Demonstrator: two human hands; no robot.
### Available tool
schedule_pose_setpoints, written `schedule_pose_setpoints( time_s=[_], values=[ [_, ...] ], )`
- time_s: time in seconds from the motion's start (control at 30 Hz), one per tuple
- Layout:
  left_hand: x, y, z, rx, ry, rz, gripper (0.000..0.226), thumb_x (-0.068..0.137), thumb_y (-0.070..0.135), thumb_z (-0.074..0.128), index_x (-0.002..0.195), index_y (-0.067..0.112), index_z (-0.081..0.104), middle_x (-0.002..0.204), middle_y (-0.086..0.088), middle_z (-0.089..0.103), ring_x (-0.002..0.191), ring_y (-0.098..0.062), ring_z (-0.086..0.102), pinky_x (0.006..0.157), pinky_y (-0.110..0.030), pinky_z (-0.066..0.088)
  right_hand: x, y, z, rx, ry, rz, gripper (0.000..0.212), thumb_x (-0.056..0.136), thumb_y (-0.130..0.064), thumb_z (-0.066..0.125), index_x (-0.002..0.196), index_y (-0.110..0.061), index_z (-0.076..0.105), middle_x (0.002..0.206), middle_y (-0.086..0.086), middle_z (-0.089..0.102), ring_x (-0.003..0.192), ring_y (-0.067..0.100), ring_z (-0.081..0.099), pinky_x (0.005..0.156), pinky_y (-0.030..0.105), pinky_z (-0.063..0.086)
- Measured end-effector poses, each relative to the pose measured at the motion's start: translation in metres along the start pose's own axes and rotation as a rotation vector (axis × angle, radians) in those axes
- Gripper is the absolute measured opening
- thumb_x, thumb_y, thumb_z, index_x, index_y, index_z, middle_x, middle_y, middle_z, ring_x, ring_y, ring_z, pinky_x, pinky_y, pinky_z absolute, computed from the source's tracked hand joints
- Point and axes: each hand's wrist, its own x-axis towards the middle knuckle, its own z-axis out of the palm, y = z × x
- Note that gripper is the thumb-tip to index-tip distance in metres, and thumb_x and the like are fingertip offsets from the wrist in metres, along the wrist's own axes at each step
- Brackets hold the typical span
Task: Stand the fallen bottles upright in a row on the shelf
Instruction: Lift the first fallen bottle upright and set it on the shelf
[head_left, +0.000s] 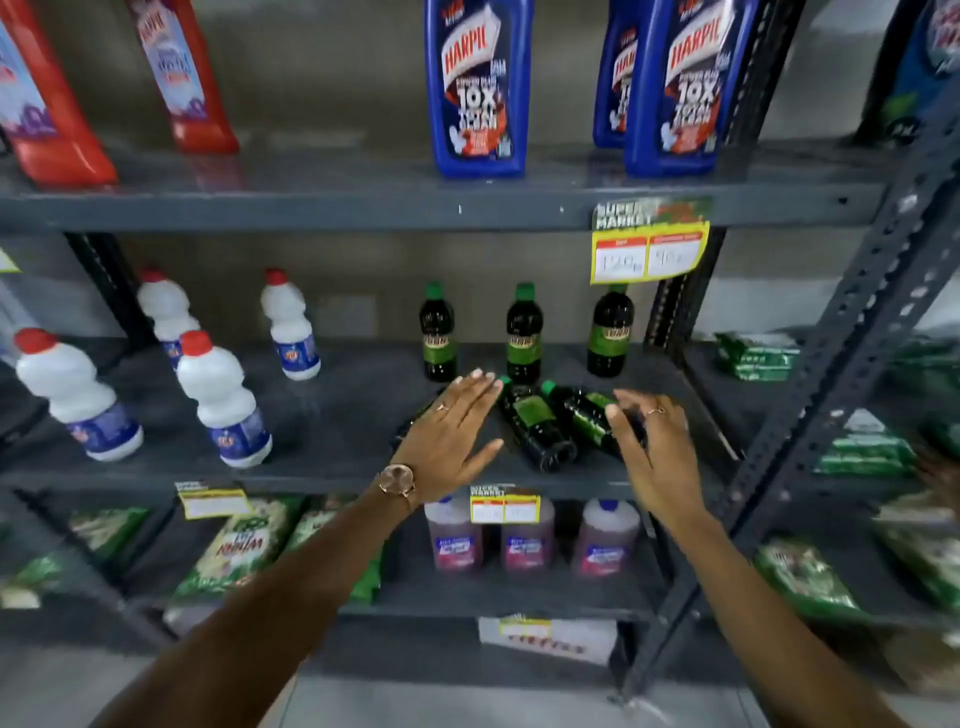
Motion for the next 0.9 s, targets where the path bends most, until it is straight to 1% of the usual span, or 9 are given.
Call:
schedule_pose_setpoints(
  time_s=[0.1,0.2,0.33,0.47,0.5,0.6,0.67,0.8,0.9],
  values=[
    [-0.009,-0.017,0.034,-0.066,-0.269,-0.246,0.054,0.099,0.035,0.033,0.145,0.009,0.024,0.155,-0.01,0.028,0.144,-0.022,0.021,0.118,-0.035,0.021,0.003,0.03,0.017,-0.103,-0.162,0.248,0.05,0.095,-0.032,0.058,0.136,-0.006,0.049,0.131,0.018,0.049,0.125,0.036,0.042,0.101,0.042,0.035],
    [-0.003,-0.019,0.057,-0.083,-0.447,-0.277,0.055,0.1,0.032,0.029,0.146,0.004,0.018,0.157,-0.012,0.02,0.146,-0.022,0.016,0.118,-0.032,0.014,0.024,0.046,0.025,-0.281,-0.335,0.383,0.069,0.087,-0.034,0.067,0.14,0.0,0.04,0.141,0.024,0.039,0.132,0.04,0.035,0.107,0.045,0.034],
    [0.01,-0.013,0.082,-0.14,-0.505,-0.345,0.057,0.1,0.03,0.029,0.146,0.001,0.012,0.158,-0.015,0.012,0.147,-0.026,0.009,0.121,-0.036,0.011,0.057,0.058,0.033,-0.414,-0.484,0.458,0.085,0.077,-0.035,0.077,0.141,0.002,0.034,0.145,0.023,0.033,0.135,0.039,0.033,0.109,0.046,0.036],
    [0.005,-0.011,0.105,-0.156,-0.504,-0.387,0.059,0.1,0.033,0.023,0.147,0.005,0.002,0.159,-0.012,-0.001,0.147,-0.024,-0.005,0.121,-0.04,-0.005,0.065,0.072,0.041,-0.368,-0.543,0.524,0.07,0.071,-0.028,0.081,0.127,-0.003,0.047,0.126,0.019,0.054,0.114,0.035,0.054,0.095,0.042,0.048],
    [0.004,-0.013,0.109,-0.149,-0.487,-0.391,0.059,0.1,0.035,0.021,0.147,0.007,0.001,0.16,-0.011,-0.002,0.147,-0.023,-0.007,0.119,-0.039,-0.009,0.068,0.074,0.041,-0.376,-0.547,0.529,0.069,0.069,-0.031,0.082,0.124,-0.005,0.049,0.124,0.017,0.057,0.111,0.034,0.057,0.094,0.041,0.048],
    [0.003,-0.016,0.115,-0.128,-0.478,-0.402,0.061,0.099,0.038,0.019,0.147,0.008,-0.004,0.16,-0.009,-0.006,0.146,-0.02,-0.01,0.117,-0.037,-0.012,0.081,0.073,0.041,-0.541,-0.622,0.488,0.078,0.063,-0.053,0.08,0.121,-0.011,0.05,0.12,0.009,0.059,0.114,0.03,0.056,0.101,0.043,0.041],
    [0.004,-0.016,0.116,-0.123,-0.486,-0.405,0.061,0.099,0.038,0.018,0.147,0.008,-0.005,0.159,-0.009,-0.007,0.146,-0.019,-0.011,0.118,-0.037,-0.011,0.092,0.07,0.044,-0.534,-0.653,0.476,0.079,0.06,-0.057,0.08,0.119,-0.013,0.051,0.117,0.008,0.06,0.109,0.029,0.058,0.091,0.039,0.045],
    [0.005,-0.014,0.113,-0.126,-0.511,-0.404,0.061,0.099,0.039,0.018,0.147,0.008,-0.005,0.159,-0.009,-0.009,0.146,-0.019,-0.011,0.12,-0.039,-0.009,0.103,0.064,0.05,-0.392,-0.711,0.504,0.071,0.059,-0.044,0.085,0.113,-0.012,0.051,0.104,0.007,0.062,0.091,0.025,0.06,0.071,0.032,0.049],
    [0.006,-0.015,0.114,-0.123,-0.515,-0.415,0.061,0.099,0.039,0.018,0.147,0.009,-0.006,0.159,-0.008,-0.01,0.146,-0.019,-0.012,0.12,-0.039,-0.009,0.099,0.071,0.055,-0.469,-0.647,0.461,0.067,0.06,-0.039,0.084,0.112,-0.014,0.051,0.089,0.002,0.055,0.081,0.021,0.054,0.054,0.026,0.034]
  ],
)
